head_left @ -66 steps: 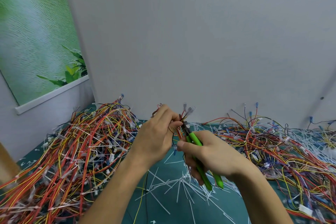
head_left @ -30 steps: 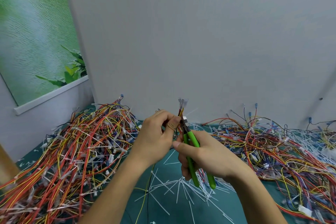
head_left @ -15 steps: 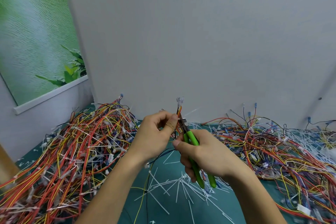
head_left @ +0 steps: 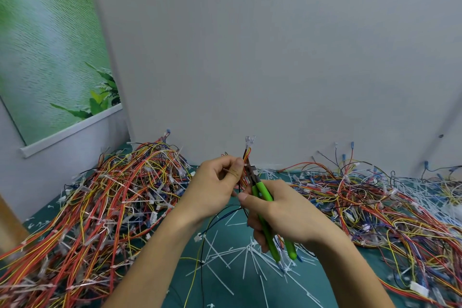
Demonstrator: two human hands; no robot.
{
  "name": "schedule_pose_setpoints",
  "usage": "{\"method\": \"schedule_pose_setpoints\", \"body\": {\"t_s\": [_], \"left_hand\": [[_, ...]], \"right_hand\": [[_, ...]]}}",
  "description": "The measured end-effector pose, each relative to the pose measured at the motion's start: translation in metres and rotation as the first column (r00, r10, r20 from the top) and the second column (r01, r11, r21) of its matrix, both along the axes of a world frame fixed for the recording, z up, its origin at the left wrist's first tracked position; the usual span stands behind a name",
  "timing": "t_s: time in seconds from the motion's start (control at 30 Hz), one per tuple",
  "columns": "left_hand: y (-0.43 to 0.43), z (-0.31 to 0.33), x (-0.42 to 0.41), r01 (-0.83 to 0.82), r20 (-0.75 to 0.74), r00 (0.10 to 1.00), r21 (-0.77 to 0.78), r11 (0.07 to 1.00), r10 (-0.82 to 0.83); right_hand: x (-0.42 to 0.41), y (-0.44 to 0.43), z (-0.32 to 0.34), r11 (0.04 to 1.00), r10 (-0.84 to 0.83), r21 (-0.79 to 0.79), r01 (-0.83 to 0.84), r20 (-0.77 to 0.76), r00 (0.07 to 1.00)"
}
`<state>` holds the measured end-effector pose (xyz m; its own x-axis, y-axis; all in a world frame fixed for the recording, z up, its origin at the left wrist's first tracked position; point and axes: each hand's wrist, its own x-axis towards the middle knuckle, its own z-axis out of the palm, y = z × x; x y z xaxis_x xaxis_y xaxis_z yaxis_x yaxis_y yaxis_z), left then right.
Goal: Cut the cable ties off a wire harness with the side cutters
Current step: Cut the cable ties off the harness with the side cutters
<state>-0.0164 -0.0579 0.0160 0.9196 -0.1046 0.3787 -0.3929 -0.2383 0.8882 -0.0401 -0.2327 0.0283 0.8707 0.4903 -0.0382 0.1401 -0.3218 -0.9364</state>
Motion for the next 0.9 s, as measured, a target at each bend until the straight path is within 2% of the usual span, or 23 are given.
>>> {"method": "schedule_pose_setpoints", "body": {"t_s": [0.17, 0.27, 0.53, 0.73, 0.9], "left_hand": [[0.000, -0.002, 0.000, -0.048, 0.111, 0.993, 0.026, 0.999, 0.044], [-0.001, -0.003, 0.001, -0.093, 0.174, 0.982, 0.072, 0.993, 0.079], [-0.006, 0.001, -0.003, -0.198, 0.273, 0.949, 0.116, 0.973, 0.160], [-0.009, 0.000, -0.007, -0.294, 0.456, 0.870, 0.171, 0.940, 0.189], [-0.007, 0.002, -0.007, -0.320, 0.524, 0.836, 0.222, 0.921, 0.163]], "right_hand": [[0.000, 0.003, 0.000, 0.997, -0.002, 0.076, 0.005, -0.039, 0.999], [0.002, 0.002, -0.002, 0.998, -0.012, 0.063, 0.013, -0.018, 1.000], [-0.002, 0.003, 0.003, 0.993, 0.005, 0.117, 0.004, -0.078, 0.997], [-0.007, 0.000, 0.012, 0.988, 0.069, 0.142, -0.051, -0.125, 0.990], [-0.006, -0.001, 0.011, 0.993, 0.043, 0.114, -0.032, -0.101, 0.994]]}}
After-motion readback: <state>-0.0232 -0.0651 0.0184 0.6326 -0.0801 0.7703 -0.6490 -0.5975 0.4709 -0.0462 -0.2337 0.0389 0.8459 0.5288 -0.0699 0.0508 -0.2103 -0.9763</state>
